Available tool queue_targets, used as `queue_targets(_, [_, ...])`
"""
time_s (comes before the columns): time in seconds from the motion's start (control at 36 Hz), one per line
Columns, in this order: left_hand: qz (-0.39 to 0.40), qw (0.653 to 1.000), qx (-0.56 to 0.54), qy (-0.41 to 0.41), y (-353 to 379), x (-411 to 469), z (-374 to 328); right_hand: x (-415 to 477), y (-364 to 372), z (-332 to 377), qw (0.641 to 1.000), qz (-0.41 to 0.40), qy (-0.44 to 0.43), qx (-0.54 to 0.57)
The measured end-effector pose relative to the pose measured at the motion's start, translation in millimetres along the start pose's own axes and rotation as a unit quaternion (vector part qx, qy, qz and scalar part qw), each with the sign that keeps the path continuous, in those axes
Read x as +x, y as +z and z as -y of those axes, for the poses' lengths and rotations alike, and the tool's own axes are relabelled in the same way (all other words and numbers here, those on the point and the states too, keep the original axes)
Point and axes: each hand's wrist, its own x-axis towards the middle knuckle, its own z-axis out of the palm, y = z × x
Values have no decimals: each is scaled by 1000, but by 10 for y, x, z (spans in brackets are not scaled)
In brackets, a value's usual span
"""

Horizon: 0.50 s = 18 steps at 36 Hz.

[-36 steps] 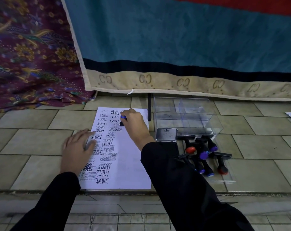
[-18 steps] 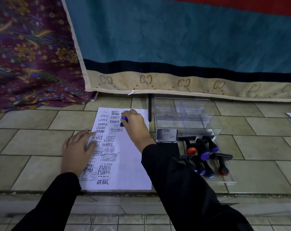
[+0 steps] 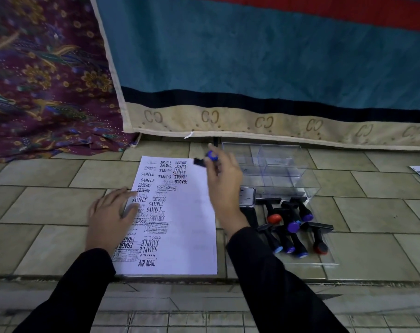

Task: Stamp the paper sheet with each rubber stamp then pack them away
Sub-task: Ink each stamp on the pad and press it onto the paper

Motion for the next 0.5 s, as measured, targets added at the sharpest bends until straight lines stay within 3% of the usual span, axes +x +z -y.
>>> queue_targets(0.19, [7, 1000, 3, 4, -2, 6, 22, -99, -1005, -73, 997, -70, 16, -29])
queue_targets(0.5, [8, 1000, -4, 1, -22, -13, -14, -692, -1692, -514, 979, -5, 4, -202])
